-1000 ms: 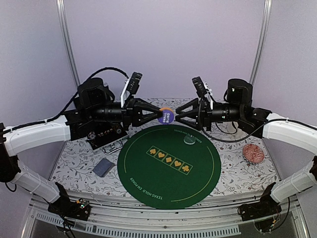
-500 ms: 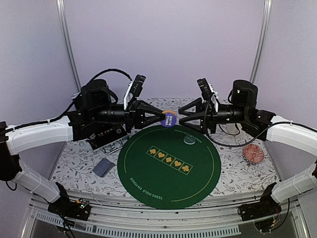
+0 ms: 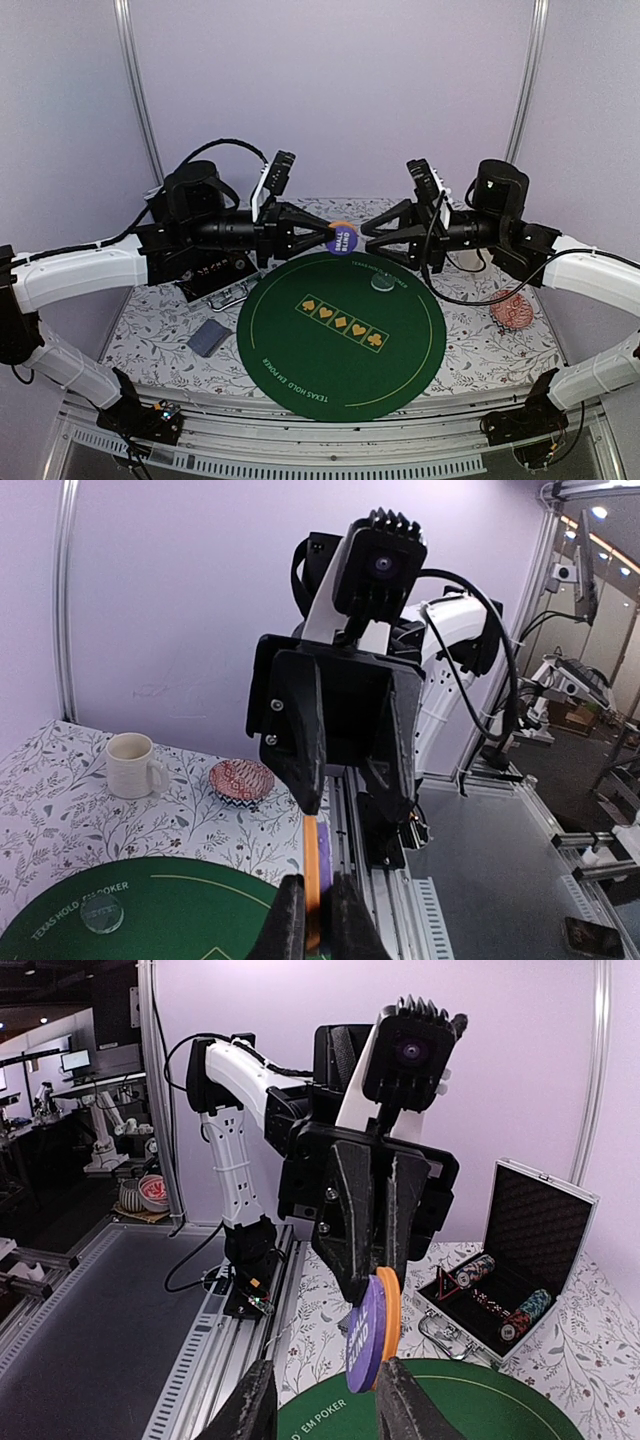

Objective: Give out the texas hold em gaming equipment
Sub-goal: Pass from the left arm to the right

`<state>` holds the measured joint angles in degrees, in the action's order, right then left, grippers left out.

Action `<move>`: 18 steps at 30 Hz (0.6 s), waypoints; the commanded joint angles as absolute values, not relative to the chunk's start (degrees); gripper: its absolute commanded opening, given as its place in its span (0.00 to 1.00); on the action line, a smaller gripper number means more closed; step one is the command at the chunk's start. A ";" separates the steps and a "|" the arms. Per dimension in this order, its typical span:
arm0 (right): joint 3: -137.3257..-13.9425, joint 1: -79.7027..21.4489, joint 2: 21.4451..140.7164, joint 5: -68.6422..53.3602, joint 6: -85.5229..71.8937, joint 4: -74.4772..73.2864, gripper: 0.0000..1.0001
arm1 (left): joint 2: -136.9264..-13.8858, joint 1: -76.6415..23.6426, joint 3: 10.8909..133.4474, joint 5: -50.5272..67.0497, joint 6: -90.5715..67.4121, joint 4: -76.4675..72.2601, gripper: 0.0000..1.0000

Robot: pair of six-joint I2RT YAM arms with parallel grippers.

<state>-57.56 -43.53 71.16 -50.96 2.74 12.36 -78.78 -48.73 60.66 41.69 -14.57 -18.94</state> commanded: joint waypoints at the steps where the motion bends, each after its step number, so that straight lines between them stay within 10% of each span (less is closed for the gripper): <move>1: -57.64 -44.21 73.01 -47.33 1.07 14.07 0.35 | -79.28 -49.94 61.26 41.64 -13.62 -19.15 0.00; 9: -58.46 -44.21 75.48 -45.72 -0.78 14.15 0.45 | -79.17 -50.31 61.20 41.40 -13.27 -19.15 0.00; 18: -58.80 -44.23 76.50 -49.63 -1.99 14.06 0.16 | -79.34 -50.52 60.91 41.03 -13.26 -19.35 0.00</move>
